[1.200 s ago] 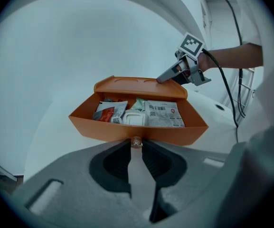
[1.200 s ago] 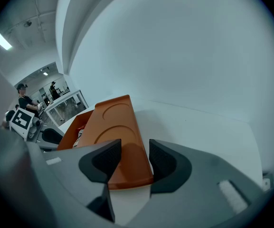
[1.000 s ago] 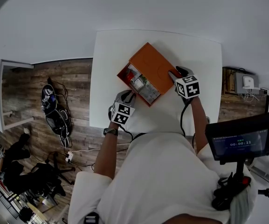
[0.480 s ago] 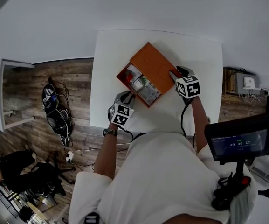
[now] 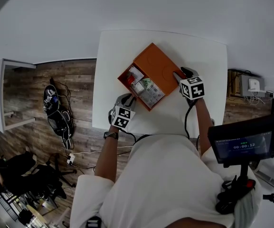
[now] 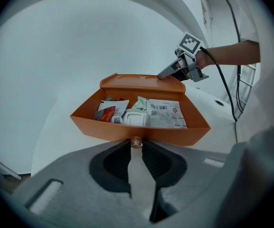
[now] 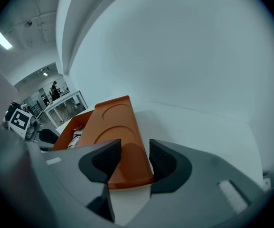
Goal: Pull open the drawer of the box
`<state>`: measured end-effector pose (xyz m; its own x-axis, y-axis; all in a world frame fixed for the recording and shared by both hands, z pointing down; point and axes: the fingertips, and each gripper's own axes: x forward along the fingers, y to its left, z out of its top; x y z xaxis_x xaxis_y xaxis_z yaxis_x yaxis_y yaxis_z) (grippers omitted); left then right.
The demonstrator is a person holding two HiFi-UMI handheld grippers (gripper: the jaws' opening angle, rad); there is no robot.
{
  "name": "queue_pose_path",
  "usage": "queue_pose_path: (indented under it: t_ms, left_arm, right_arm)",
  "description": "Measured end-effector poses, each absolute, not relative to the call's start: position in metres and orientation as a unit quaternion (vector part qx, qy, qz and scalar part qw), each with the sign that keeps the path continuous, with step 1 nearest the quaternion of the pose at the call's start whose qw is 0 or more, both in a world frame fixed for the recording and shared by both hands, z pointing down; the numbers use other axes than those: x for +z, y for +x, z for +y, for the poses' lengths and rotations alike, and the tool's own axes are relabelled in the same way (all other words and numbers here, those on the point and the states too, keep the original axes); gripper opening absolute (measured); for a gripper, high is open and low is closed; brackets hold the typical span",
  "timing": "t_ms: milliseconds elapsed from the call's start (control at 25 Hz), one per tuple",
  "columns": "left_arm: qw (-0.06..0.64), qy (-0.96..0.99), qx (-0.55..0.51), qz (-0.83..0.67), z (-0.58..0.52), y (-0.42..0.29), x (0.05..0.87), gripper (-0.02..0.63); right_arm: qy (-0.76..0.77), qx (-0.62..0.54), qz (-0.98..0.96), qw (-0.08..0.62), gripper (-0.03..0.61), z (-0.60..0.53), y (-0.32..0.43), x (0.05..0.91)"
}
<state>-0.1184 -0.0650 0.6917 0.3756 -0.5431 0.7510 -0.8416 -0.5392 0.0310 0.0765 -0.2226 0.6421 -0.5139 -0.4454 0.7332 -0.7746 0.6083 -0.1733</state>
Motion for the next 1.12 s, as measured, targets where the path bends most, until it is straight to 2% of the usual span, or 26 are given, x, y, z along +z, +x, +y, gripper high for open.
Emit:
queue_pose_path:
  t_ms: [720,1120]
  left_arm:
    - [0.207,0.791,0.351,-0.456,-0.07,-0.122,0.696,0.083]
    - [0.152,0.773,0.313,-0.531,-0.071,-0.137,0.632,0.089]
  right_arm:
    - [0.377,0.233,-0.835,0.326,0.193,-0.232,0.075,0.648]
    - [0.41,0.186,-0.846,0.284,0.195,-0.197,0.074,0.585]
